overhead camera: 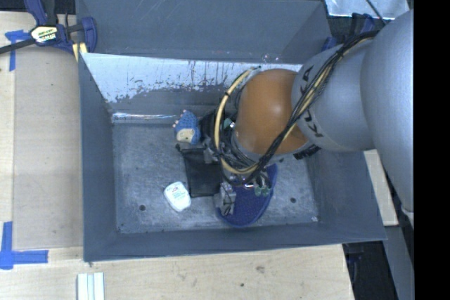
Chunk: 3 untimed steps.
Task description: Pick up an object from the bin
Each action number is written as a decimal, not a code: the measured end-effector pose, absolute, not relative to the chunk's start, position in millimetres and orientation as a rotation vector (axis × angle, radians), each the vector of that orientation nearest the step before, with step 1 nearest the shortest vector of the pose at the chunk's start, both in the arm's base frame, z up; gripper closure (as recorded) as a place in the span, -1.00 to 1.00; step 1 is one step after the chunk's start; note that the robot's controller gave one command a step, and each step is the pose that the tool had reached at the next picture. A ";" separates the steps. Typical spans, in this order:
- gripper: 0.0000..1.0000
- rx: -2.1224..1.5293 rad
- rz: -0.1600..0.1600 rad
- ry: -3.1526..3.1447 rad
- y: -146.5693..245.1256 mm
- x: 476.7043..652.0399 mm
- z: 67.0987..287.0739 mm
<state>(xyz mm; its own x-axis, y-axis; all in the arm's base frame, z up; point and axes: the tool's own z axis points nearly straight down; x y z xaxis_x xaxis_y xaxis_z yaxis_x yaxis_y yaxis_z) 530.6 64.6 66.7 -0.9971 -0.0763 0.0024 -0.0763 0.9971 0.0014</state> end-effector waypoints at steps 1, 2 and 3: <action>1.00 0.116 -0.001 -3.144 63.9 532.1 71.2; 1.00 0.120 -0.002 -3.151 80.7 528.4 198.7; 1.00 0.818 0.000 -3.042 97.0 525.2 247.1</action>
Offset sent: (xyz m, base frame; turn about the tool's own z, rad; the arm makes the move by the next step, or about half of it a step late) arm 0.0000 0.0000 0.0000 0.0000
